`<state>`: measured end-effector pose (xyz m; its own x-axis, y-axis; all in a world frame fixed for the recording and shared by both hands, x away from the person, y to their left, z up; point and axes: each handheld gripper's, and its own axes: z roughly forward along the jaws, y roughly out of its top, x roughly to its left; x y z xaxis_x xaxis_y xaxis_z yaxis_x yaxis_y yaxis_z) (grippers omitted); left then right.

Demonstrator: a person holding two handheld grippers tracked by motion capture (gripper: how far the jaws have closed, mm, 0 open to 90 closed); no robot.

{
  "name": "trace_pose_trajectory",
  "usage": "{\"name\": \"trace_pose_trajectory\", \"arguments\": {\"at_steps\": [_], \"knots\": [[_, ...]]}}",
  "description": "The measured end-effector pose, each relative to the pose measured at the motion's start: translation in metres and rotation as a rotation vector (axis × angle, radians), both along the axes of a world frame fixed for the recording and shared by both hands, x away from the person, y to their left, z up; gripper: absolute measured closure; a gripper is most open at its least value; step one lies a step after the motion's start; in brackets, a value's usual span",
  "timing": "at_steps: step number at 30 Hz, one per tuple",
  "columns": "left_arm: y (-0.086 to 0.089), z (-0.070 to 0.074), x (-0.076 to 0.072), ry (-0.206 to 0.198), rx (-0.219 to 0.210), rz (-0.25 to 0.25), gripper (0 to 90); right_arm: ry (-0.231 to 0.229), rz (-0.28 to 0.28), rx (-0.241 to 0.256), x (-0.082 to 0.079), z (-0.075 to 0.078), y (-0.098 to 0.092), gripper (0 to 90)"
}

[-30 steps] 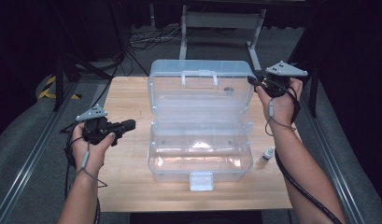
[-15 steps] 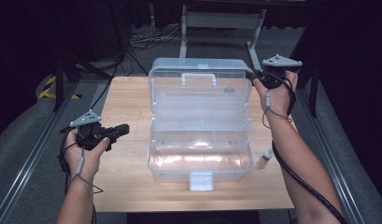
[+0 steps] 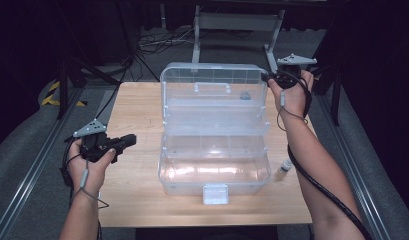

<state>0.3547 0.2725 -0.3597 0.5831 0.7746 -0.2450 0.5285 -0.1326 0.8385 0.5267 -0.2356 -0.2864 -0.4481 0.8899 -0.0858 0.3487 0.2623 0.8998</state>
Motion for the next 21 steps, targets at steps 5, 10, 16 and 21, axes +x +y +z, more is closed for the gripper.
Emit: {"name": "trace_pose_trajectory", "arguments": {"at_steps": [5, 10, 16, 21], "knots": [[0.000, 0.000, 0.005, -0.002, -0.001, -0.011, 83.5, 0.044, -0.005, -0.011, 0.012, -0.001, 0.001, 82.7], [-0.002, -0.003, 0.013, 0.011, 0.004, -0.024, 83.5, 0.082, -0.011, -0.034, 0.021, -0.001, 0.004, 83.4], [0.001, -0.002, 0.014, 0.005, -0.002, -0.025, 83.6, 0.123, -0.012, -0.032, 0.031, -0.003, 0.004, 83.6], [0.005, -0.004, 0.013, 0.013, -0.003, -0.018, 83.5, 0.155, -0.012, -0.026, 0.040, -0.006, 0.004, 83.8]]}}
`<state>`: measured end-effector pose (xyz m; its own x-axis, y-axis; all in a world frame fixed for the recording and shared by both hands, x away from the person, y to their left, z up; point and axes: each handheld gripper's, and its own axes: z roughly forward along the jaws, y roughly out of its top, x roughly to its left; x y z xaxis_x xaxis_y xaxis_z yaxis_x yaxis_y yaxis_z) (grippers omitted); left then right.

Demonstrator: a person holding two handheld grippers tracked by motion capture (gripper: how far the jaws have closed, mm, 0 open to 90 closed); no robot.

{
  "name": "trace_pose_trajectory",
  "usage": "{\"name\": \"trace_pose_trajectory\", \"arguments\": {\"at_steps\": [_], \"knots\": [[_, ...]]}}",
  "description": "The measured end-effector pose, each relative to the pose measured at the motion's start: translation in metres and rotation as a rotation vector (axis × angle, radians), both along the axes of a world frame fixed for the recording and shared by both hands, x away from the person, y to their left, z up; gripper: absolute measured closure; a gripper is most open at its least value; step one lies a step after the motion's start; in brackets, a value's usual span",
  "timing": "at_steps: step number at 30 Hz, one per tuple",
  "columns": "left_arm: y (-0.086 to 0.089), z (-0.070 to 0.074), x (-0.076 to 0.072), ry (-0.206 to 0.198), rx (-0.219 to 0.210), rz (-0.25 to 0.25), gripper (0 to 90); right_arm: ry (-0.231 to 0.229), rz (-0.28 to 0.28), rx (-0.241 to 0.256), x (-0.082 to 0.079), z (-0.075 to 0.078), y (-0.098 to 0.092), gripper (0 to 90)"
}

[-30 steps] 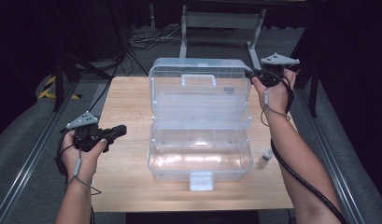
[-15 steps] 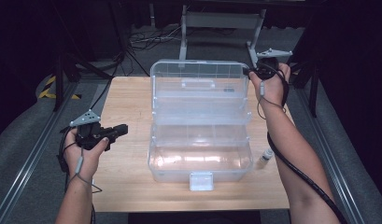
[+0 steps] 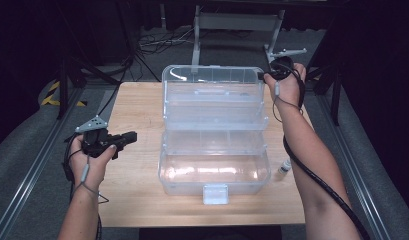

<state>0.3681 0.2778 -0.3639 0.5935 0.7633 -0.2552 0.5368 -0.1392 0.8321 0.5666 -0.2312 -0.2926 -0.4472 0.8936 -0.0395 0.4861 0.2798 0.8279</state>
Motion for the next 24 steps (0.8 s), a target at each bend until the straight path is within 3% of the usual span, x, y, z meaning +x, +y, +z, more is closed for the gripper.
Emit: {"name": "trace_pose_trajectory", "arguments": {"at_steps": [6, 24], "knots": [[0.002, -0.002, 0.000, 0.010, -0.006, 0.005, 82.9, 0.019, 0.003, -0.010, 0.007, -0.004, 0.001, 84.3], [0.006, -0.007, -0.001, 0.034, -0.009, 0.007, 79.2, 0.129, 0.007, 0.022, 0.035, -0.020, -0.002, 85.3]]}}
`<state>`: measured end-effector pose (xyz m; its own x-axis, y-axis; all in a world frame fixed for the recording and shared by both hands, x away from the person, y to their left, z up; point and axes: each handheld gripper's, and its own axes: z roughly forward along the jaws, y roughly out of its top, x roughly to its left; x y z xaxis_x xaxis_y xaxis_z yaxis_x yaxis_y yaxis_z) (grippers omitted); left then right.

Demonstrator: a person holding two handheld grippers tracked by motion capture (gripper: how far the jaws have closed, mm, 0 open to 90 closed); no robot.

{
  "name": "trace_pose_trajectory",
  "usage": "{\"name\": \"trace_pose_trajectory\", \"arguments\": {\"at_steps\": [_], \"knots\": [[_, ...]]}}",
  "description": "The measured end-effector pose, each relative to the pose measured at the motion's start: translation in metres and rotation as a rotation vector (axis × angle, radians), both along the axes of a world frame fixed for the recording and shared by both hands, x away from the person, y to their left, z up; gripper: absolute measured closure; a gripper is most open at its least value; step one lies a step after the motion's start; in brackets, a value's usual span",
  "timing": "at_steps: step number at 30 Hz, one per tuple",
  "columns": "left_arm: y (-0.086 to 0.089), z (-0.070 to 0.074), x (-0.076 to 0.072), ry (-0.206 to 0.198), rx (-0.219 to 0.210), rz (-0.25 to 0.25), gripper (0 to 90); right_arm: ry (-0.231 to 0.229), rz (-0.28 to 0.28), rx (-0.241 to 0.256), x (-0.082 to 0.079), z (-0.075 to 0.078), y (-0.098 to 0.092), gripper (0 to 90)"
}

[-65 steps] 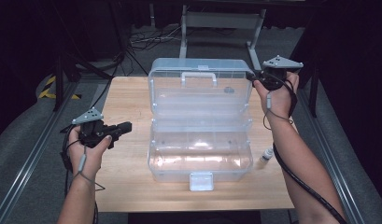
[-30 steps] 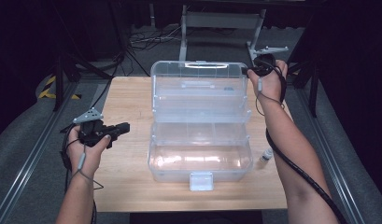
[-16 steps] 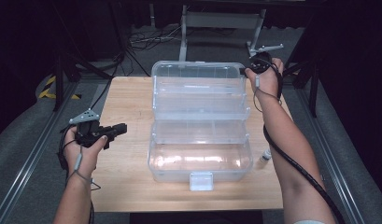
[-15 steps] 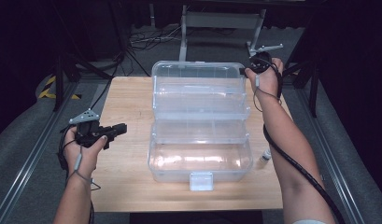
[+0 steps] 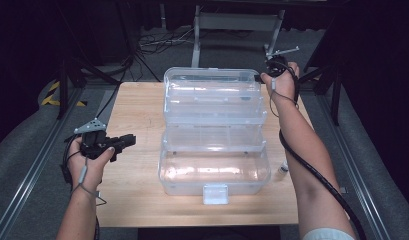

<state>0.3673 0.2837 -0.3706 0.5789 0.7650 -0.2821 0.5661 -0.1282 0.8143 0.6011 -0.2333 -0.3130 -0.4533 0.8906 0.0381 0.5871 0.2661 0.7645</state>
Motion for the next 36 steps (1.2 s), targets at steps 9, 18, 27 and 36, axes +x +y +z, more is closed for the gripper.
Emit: {"name": "trace_pose_trajectory", "arguments": {"at_steps": [9, 18, 27, 36], "knots": [[0.001, -0.002, 0.002, 0.012, -0.002, -0.009, 77.9, 0.053, -0.007, 0.029, 0.009, -0.009, -0.002, 85.1], [0.003, -0.006, 0.005, 0.029, -0.001, -0.011, 74.9, 0.082, -0.008, 0.047, 0.017, -0.020, -0.004, 84.8], [-0.001, -0.005, 0.005, 0.042, 0.022, -0.023, 71.9, 0.091, -0.023, 0.070, 0.021, -0.033, -0.004, 84.3], [0.001, -0.006, 0.004, 0.041, 0.033, -0.013, 69.3, 0.103, -0.034, 0.079, 0.024, -0.040, -0.003, 84.1]]}}
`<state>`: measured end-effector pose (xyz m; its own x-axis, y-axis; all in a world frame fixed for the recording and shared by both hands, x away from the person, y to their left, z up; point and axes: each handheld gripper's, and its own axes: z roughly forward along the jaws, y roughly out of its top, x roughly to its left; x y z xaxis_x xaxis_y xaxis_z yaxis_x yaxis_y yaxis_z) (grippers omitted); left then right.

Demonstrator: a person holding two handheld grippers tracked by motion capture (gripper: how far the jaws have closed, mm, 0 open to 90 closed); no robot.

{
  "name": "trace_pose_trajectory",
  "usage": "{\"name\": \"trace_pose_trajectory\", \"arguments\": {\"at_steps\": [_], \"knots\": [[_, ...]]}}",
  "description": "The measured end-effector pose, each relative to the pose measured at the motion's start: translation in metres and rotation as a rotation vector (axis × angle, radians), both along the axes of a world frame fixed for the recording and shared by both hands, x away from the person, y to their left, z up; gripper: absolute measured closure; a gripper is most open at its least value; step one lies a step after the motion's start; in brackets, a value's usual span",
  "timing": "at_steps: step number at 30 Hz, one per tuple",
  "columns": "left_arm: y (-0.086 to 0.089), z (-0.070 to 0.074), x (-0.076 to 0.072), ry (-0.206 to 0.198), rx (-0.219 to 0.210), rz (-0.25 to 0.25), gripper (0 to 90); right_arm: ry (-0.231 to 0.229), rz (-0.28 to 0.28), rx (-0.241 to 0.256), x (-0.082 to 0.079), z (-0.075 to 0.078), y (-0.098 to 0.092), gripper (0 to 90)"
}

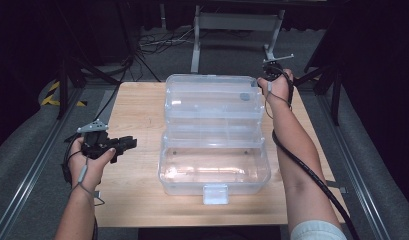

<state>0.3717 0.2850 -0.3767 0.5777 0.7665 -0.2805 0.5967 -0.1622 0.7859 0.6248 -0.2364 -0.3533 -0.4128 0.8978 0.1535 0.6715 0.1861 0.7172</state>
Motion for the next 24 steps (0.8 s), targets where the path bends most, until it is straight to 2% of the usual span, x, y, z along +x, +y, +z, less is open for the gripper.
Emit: {"name": "trace_pose_trajectory", "arguments": {"at_steps": [9, 24], "knots": [[-0.002, -0.003, 0.002, 0.006, 0.012, 0.002, 65.3, 0.011, 0.000, 0.013, 0.002, -0.005, -0.002, 83.9], [-0.004, -0.006, 0.004, -0.006, 0.026, 0.009, 57.9, 0.030, -0.013, 0.037, 0.006, -0.017, -0.003, 83.5]]}}
